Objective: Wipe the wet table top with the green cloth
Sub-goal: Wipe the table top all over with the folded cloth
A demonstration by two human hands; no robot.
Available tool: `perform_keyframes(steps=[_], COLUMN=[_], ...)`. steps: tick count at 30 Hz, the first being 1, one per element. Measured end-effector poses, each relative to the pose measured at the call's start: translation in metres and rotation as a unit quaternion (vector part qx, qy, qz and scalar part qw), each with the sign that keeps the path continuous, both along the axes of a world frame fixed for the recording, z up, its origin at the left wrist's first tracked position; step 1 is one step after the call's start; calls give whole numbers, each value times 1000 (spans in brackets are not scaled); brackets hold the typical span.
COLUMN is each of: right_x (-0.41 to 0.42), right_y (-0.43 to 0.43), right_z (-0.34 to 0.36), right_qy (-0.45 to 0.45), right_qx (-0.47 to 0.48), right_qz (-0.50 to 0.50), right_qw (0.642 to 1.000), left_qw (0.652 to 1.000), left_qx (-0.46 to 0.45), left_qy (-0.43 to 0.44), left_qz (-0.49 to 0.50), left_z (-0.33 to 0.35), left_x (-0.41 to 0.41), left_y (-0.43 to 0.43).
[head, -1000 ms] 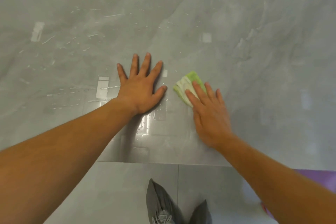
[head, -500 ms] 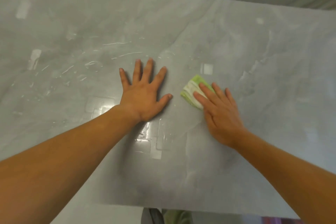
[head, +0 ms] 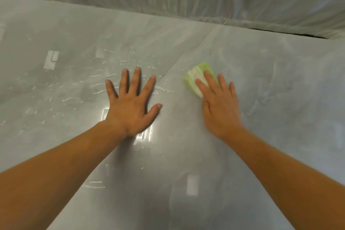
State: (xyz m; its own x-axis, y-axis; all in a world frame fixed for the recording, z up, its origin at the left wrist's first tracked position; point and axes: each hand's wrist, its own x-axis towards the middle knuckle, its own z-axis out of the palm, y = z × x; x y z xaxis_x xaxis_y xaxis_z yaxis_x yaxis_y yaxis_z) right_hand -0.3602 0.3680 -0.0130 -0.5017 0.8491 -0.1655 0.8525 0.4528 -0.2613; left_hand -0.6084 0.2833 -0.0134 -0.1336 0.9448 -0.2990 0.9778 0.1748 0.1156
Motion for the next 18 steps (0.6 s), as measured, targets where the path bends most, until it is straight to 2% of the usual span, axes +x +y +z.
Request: perform_keyframes(steps=[2, 4, 7, 10, 15, 18], right_x=[-14, -22, -11, 9, -16, -46], right_y=[29, 28, 4, 18, 103, 125], right_z=[0, 0, 2, 3, 1, -2], right_qy=[-2, -10, -9, 6, -3, -8], right_qx=[0, 4, -1, -21, 6, 18], right_qz=[-47, -50, 33, 88, -48, -78], right_qw=[999, 999, 999, 996, 999, 997], left_qw=[1000, 1000, 999, 999, 1000, 1000], left_qx=[1, 12, 26, 16, -4, 3], left_qy=[1, 3, 0, -13, 3, 2], left_qz=[1, 8, 32, 40, 21, 28], left_z=[3, 7, 9, 5, -3, -5], left_x=[0, 0, -4, -10, -10, -9], left_y=[0, 5, 27, 52, 58, 58])
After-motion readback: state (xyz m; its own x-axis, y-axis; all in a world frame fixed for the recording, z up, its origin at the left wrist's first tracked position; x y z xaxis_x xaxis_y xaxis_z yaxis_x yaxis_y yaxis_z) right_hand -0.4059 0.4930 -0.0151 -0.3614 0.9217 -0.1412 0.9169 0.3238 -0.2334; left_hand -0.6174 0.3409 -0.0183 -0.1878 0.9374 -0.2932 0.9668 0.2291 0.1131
